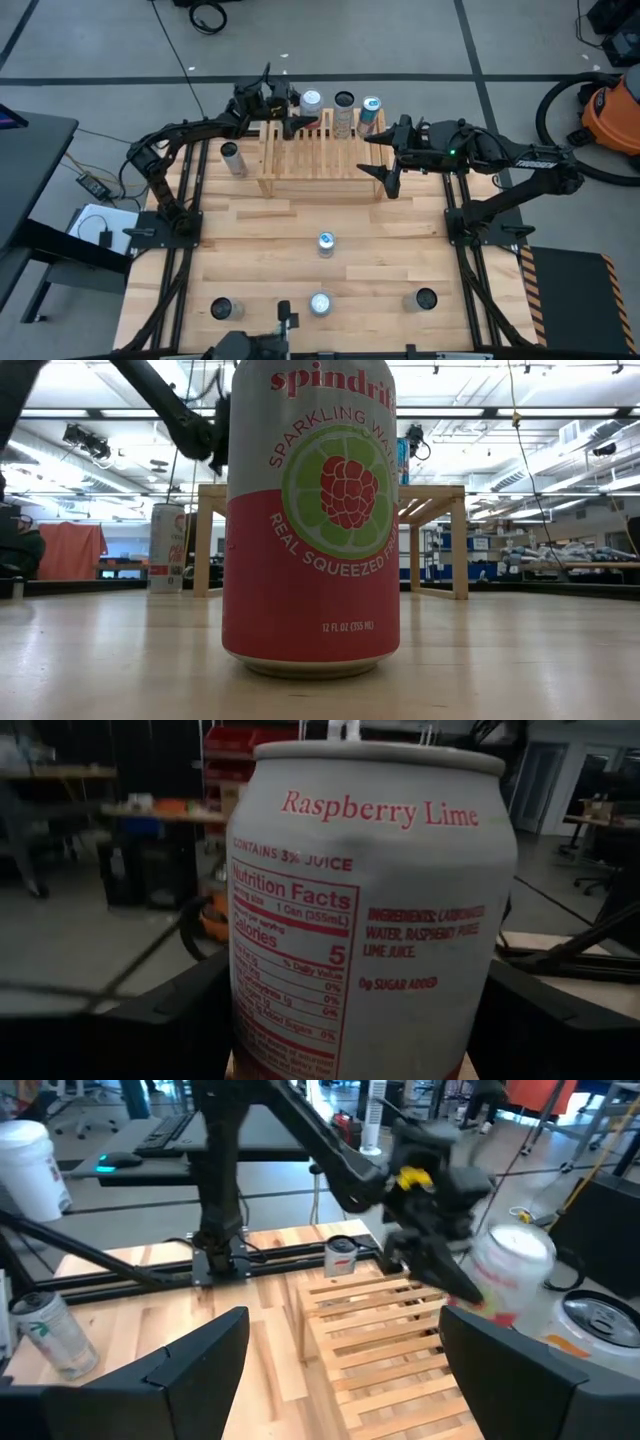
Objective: Place canned beverage on shelf
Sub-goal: Put the top pink and white soda can on the shelf
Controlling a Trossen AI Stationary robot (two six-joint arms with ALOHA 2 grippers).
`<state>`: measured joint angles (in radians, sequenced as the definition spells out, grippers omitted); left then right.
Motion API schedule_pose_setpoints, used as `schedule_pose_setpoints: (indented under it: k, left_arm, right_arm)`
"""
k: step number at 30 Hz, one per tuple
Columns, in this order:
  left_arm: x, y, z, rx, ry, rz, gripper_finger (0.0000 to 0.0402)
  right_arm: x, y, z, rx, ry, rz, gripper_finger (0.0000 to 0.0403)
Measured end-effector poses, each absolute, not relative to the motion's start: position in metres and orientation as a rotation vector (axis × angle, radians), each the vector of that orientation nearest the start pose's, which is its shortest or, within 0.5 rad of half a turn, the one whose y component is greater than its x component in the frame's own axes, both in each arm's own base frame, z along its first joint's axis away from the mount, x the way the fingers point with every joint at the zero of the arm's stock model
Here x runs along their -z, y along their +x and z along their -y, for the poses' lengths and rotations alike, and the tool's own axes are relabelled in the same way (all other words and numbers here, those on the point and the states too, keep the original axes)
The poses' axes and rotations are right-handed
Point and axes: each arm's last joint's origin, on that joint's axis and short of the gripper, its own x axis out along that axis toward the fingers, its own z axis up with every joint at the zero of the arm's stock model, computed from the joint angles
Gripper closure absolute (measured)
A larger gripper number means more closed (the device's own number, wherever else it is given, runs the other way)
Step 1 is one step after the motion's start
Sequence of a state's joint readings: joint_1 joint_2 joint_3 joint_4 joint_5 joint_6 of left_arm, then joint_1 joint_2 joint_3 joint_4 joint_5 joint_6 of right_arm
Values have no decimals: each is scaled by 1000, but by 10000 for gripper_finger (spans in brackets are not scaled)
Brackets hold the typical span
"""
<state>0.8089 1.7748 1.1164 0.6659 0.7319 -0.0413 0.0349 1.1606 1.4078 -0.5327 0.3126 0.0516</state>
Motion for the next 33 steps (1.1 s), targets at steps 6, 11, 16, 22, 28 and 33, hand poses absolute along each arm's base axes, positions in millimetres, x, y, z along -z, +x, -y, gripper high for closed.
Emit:
schedule_pose_setpoints:
  k: [6,11,16,22,28,33]
  left_arm:
    - [-243,292,-279,-79,-62,41,91]
    - [-237,294,-280,-70,-92,32,91]
    - [-234,296,-278,-57,-83,9,91]
    - [-233,297,-277,-47,-78,9,91]
    - [-233,297,-277,-45,-81,3,87]
    - [-229,297,-277,-46,-99,-29,87]
  right_arm:
    - [-437,229,-4,261,-4,-276,66]
    - [-437,229,-5,258,-5,-278,66]
    - [-437,229,-5,257,-20,-280,66]
    - [-437,229,-5,258,-24,-280,66]
    - [-437,229,-4,260,-21,-279,66]
    - [-437,229,-4,262,-21,-278,66]
